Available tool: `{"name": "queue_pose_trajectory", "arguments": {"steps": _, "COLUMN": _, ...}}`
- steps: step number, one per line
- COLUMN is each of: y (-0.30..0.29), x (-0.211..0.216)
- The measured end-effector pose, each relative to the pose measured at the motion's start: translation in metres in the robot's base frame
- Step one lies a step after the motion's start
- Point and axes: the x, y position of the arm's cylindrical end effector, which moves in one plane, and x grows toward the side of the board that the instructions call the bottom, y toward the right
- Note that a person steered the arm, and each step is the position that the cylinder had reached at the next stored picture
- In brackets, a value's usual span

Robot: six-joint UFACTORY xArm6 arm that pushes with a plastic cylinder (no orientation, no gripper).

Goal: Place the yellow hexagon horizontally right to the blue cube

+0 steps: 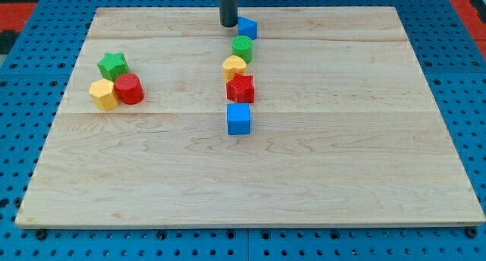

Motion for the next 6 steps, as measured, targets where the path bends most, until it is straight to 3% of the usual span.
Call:
{"name": "queue_pose_trajectory", "arguments": {"steps": 1, "y": -0.065, "x": -0.020}}
{"name": "queue_pose_trajectory", "arguments": {"steps": 2, "y": -0.151, "x": -0.003}}
{"name": "queue_pose_trajectory", "arguments": {"steps": 3, "y": -0.203, "x": 0.034}}
{"name": "queue_pose_trajectory", "arguments": {"steps": 5, "y": -0.196, "x": 0.186}}
{"name": "queue_pose_trajectory", "arguments": {"steps": 6, "y": -0.185, "x": 0.237}}
